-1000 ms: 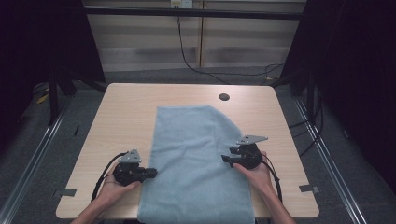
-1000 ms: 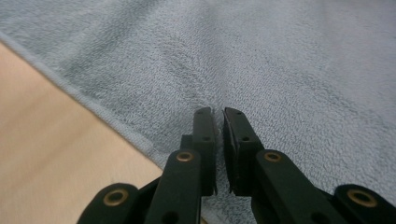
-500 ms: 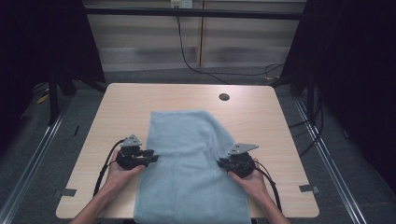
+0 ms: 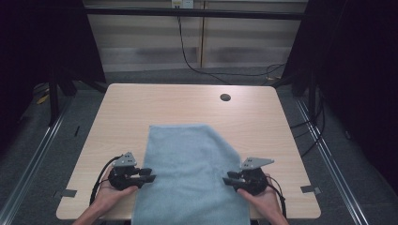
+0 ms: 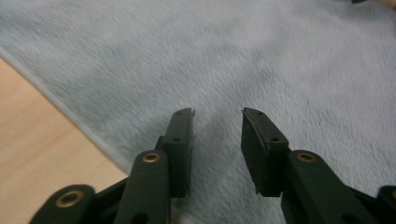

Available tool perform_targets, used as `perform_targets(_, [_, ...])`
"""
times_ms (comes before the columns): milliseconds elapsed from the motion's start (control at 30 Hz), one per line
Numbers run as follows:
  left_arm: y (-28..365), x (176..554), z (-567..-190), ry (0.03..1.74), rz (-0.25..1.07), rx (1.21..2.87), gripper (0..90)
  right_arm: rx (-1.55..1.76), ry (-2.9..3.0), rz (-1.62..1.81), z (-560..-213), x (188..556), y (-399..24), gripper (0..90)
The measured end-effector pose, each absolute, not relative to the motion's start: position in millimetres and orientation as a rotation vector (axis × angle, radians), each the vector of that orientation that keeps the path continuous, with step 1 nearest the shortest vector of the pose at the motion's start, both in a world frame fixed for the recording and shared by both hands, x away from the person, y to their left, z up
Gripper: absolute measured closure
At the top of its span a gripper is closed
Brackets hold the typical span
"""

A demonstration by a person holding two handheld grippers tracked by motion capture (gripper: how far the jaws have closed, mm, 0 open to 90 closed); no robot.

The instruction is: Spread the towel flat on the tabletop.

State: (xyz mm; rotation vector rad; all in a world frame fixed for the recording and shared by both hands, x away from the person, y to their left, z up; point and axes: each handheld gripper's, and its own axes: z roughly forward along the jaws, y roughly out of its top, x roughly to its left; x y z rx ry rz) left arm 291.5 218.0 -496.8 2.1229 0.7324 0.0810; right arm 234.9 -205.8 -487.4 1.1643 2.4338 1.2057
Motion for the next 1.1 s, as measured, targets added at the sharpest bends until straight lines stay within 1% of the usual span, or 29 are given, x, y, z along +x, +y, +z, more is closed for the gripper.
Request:
perform_targets(33, [217.4,302.4,-496.6,0.771,0.096,2.101,61.2,1.19,2.37,1.204,-481.8,249.0,-212.5,63.6])
perform_targets(67, [217.4,302.4,-496.6,0.771,0.096,2.101,61.0,1.19,2.37,1.204,-481.8,249.0,-212.5,63.6])
perform_targets(133, [215.5,314.8,-499.3,0.811,0.114,2.089,61.0,1.222,2.304,1.187,-478.2,271.8,-219.4,60.7])
perform_targets(200, [213.8,320.0,-504.1,0.836,0.115,2.092,61.0,1.244,2.29,1.171,-479.2,290.0,-221.9,58.2])
perform_targets(267, [212.7,319.0,-505.5,0.824,0.137,2.104,60.5,1.272,2.278,1.131,-486.7,316.2,-219.8,54.6])
perform_targets(367, [212.9,317.0,-506.2,0.808,0.146,2.11,59.6,1.297,2.284,1.118,-493.8,326.1,-217.5,53.7])
perform_targets(400, [213.2,316.6,-506.5,0.808,0.144,2.108,59.5,1.299,2.301,1.104,-498.9,331.2,-214.8,61.4])
perform_targets(433, [213.8,316.2,-506.9,0.809,0.145,2.104,59.5,1.299,2.301,1.104,-498.9,331.2,-214.8,61.4])
perform_targets(467, [214.1,315.9,-507.0,0.807,0.139,2.101,59.5,1.289,2.292,1.094,-500.6,331.4,-212.2,78.1])
perform_targets(500, [214.7,315.6,-506.8,0.806,0.137,2.104,59.5,1.287,2.284,1.122,-498.8,329.6,-211.5,81.8])
perform_targets(567, [216.2,313.6,-506.8,0.8,0.134,2.107,59.5,1.252,2.262,1.16,-490.8,324.1,-208.7,84.3])
perform_targets(667, [215.8,311.8,-506.6,0.802,0.136,2.107,59.1,1.199,2.26,1.205,-481.1,316.0,-202.4,84.4])
perform_targets(733, [215.5,310.6,-506.6,0.807,0.133,2.104,58.4,1.117,2.29,1.25,-471.5,303.1,-188.2,84.1])
perform_targets(800, [216.0,309.4,-506.5,0.802,0.136,2.107,58.3,1.045,2.351,1.268,-470.0,289.3,-171.7,82.6])
perform_targets(833, [216.4,308.6,-506.4,0.802,0.135,2.107,58.3,1.045,2.351,1.268,-470.0,289.3,-171.7,82.6])
perform_targets(867, [216.9,307.8,-506.3,0.8,0.132,2.109,58.3,1.009,2.418,1.259,-476.2,279.6,-159.7,79.9])
perform_targets(933, [218.1,306.7,-506.2,0.799,0.123,2.109,58.3,0.994,2.459,1.252,-481.0,276.0,-154.6,78.6])
perform_targets(967, [218.6,306.5,-506.2,0.796,0.121,2.109,58.2,0.972,2.519,1.216,-489.5,269.9,-146.8,73.5])
perform_targets(1000, [218.9,306.3,-506.2,0.796,0.121,2.109,58.2,0.972,2.519,1.216,-489.5,269.9,-146.8,73.5])
perform_targets(1033, [219.1,306.4,-506.3,0.795,0.119,2.109,58.2,0.963,2.552,1.2,-494.1,268.4,-143.6,70.8])
perform_targets(1100, [219.4,306.6,-506.3,0.799,0.113,2.106,58.2,0.979,2.532,1.228,-490.9,270.8,-146.4,67.9])
